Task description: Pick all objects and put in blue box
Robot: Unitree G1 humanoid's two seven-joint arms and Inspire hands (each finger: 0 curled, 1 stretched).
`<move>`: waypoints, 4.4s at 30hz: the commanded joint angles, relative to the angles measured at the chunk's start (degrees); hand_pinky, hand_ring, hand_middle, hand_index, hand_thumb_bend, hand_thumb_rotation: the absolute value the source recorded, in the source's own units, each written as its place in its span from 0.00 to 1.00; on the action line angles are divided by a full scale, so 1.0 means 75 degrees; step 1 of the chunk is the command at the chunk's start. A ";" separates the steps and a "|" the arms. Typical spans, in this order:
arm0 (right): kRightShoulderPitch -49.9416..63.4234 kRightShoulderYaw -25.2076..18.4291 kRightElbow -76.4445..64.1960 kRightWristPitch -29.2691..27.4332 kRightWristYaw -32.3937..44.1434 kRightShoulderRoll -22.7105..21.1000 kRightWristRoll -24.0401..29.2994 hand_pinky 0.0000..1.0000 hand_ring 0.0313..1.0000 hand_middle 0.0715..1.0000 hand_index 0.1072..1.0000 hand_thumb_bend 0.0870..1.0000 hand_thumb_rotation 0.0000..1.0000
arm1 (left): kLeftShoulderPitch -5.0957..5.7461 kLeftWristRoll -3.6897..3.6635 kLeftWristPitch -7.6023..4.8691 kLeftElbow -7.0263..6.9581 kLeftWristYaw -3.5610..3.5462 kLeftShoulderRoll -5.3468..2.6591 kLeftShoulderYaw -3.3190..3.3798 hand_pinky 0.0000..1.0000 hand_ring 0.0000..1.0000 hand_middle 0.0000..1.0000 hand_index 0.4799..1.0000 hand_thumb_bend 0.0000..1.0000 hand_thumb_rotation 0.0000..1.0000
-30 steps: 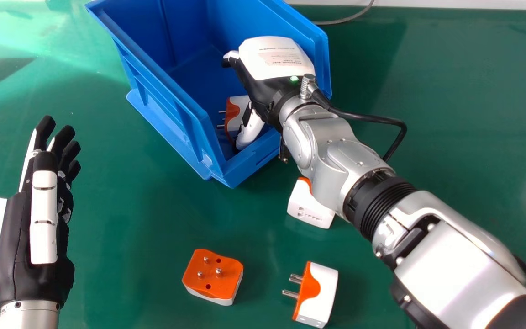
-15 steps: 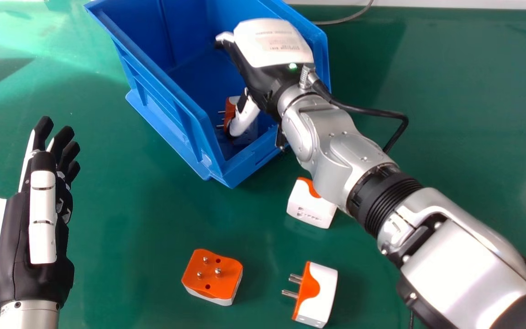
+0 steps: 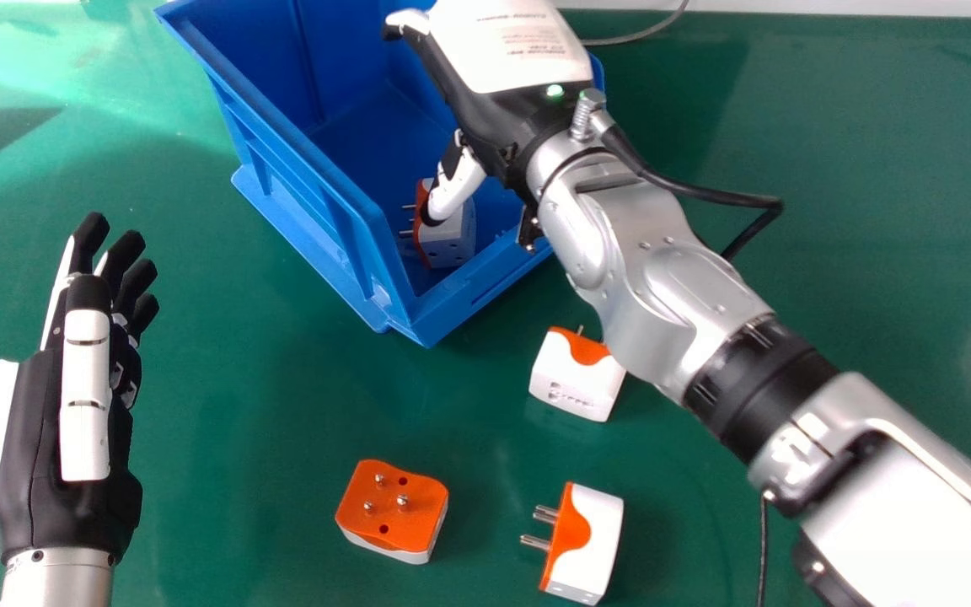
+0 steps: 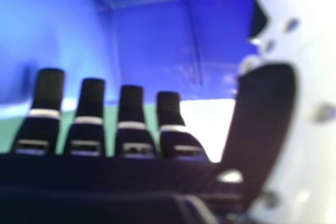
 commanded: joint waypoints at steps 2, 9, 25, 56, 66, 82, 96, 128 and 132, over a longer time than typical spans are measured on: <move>0.0343 -0.0039 -0.1333 0.0218 0.0417 -0.0460 -0.0401 0.68 0.79 0.82 0.80 0.77 0.08 | -0.0032 -0.0096 -0.0133 -0.0075 -0.0051 -0.0020 0.0024 0.95 0.94 0.94 0.91 0.48 0.95; 0.1603 -0.0465 -0.4117 0.0739 0.1270 -0.1161 -0.0825 0.65 0.77 0.80 0.77 0.78 0.05 | -0.0054 -0.0073 -0.0127 -0.0071 -0.0067 -0.0006 0.0022 0.95 0.93 0.94 0.88 0.48 0.93; 0.6051 -0.1812 -0.8480 0.0440 0.1218 -0.1754 -0.0987 0.62 0.78 0.81 0.80 0.65 0.22 | 0.0027 -0.0176 0.0000 -0.0163 -0.0186 -0.0006 -0.0009 0.95 0.94 0.96 0.94 0.48 0.94; 0.9025 -0.2116 -0.7693 -0.0579 -0.0805 -0.0757 -0.1627 0.73 0.85 0.87 0.86 0.64 0.62 | 0.0042 -0.0153 0.0083 -0.0226 -0.0186 0.0043 0.0011 0.94 0.95 0.96 0.95 0.49 0.95; 0.8413 -0.1938 -0.6803 -0.0070 -0.0401 -0.0660 -0.1939 0.72 0.85 0.88 0.86 0.67 0.62 | -0.0028 -0.0175 0.0067 -0.0159 -0.0238 0.0088 0.0035 0.94 0.94 0.95 0.94 0.49 0.94; 0.6785 -0.1553 -0.4823 0.0775 0.0025 -0.0757 -0.2196 0.71 0.81 0.84 0.82 0.66 0.54 | -0.0110 -0.0196 0.0100 -0.0151 -0.0258 0.0092 0.0053 0.94 0.94 0.95 0.93 0.49 0.94; 0.5577 -0.1046 -0.2999 0.0932 -0.0060 -0.0691 -0.2005 0.71 0.80 0.82 0.79 0.66 0.48 | -0.0140 -0.0169 0.0052 -0.0126 -0.0255 0.0088 0.0077 0.93 0.94 0.95 0.92 0.48 0.94; 0.5638 -0.0177 -0.3869 0.1454 0.1149 -0.1112 -0.2226 0.66 0.75 0.77 0.72 0.66 0.37 | -0.0289 -0.0123 0.0102 -0.0152 -0.0248 0.0136 0.0096 0.93 0.93 0.94 0.91 0.50 0.94; 0.5718 -0.0211 -0.4076 0.1389 0.1164 -0.1168 -0.2147 0.64 0.73 0.74 0.68 0.67 0.33 | -0.0320 -0.0135 0.0106 -0.0155 -0.0271 0.0157 0.0094 0.94 0.93 0.94 0.91 0.49 0.95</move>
